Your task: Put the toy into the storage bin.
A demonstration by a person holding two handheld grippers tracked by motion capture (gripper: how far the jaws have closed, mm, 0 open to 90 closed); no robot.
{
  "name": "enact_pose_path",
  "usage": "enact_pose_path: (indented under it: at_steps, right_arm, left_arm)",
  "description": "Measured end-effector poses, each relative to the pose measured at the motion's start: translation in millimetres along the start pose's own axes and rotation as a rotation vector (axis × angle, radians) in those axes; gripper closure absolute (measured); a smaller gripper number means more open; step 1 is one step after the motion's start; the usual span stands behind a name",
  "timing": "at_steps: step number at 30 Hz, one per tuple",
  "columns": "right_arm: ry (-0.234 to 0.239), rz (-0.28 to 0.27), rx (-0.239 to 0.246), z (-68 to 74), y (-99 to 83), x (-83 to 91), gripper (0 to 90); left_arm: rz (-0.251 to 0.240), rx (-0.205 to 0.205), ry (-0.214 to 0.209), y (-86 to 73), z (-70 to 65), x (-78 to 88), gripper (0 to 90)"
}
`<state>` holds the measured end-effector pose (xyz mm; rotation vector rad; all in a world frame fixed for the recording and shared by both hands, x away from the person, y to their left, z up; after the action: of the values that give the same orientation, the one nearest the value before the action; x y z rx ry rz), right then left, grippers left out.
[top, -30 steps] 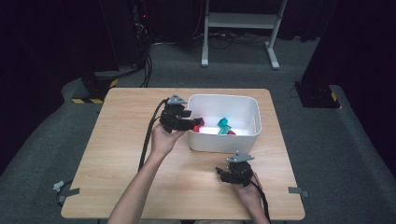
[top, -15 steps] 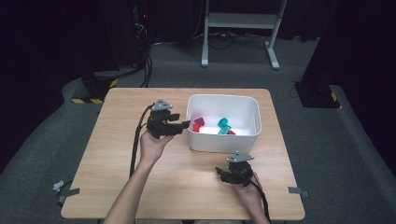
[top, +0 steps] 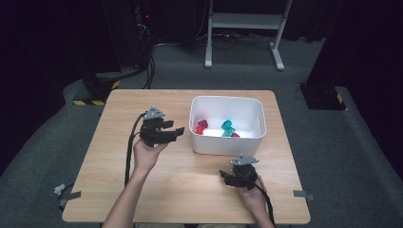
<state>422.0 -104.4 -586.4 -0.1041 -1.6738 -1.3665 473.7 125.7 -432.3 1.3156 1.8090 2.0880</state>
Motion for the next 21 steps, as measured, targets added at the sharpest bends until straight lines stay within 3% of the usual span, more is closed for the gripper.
enact_pose_path:
  at_steps: [21]
  right_arm:
    - [0.000,0.000,0.000,0.0,0.0,0.0,32.7]
  left_arm:
    - [0.023,0.013,0.043,-29.5,6.0,16.9,42.6]
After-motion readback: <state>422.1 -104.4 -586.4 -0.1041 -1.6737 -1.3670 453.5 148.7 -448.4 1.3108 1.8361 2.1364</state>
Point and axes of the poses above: each handheld gripper's, and its own axes: x roughly backward along the jaws, y roughly out of its top, z roughly to its left, the point moved 9 cm from there along -x, roughly forward along the jaws, and after that the axes turned 6 degrees about -x, right-handed, at the moved point
